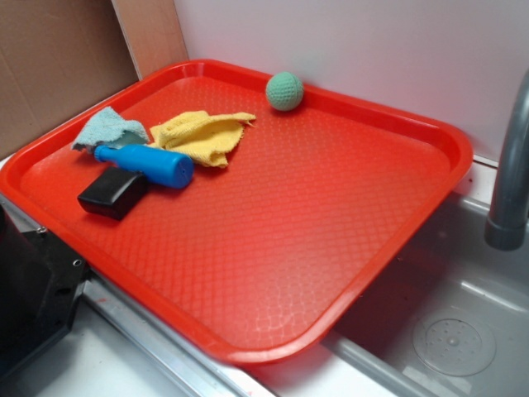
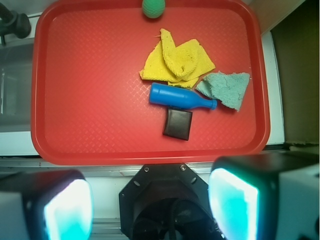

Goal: Grab the blue cloth.

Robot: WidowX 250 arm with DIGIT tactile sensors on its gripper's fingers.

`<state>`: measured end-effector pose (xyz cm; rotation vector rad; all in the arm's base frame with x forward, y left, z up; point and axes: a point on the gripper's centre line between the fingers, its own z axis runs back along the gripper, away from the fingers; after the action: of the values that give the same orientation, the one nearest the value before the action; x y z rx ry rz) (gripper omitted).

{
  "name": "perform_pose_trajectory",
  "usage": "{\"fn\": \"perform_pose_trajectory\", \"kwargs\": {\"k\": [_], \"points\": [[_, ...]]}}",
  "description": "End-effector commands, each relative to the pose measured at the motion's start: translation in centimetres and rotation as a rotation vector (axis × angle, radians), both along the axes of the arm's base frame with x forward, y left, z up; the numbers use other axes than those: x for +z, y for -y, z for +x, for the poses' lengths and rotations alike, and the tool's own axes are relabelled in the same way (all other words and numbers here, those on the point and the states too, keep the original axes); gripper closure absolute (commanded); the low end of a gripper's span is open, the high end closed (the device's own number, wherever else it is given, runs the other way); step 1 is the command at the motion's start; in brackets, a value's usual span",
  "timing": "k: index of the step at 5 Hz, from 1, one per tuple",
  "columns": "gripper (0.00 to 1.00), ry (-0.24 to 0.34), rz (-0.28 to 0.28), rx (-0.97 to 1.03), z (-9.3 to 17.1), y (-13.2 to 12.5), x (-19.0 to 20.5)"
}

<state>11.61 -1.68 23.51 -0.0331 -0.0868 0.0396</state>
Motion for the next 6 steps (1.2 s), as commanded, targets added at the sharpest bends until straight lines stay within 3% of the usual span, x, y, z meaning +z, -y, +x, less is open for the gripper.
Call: {"fn": "perform_pose_trajectory", "kwargs": {"k": [1, 3, 4, 5, 6], "points": [[0.00, 0.000, 0.000, 0.000, 0.0, 0.0, 0.0], [0.00, 0.091, -0.056, 0.312, 2.3, -2.2, -1.1], [0.00, 0.143, -0.090, 0.547, 3.3, -4.4, -2.6], [0.00, 0.149, -0.126, 0.800, 6.5, -8.1, -5.6], [0.00, 0.197, -0.100, 0.977, 7.1, -10.5, -7.4]]}}
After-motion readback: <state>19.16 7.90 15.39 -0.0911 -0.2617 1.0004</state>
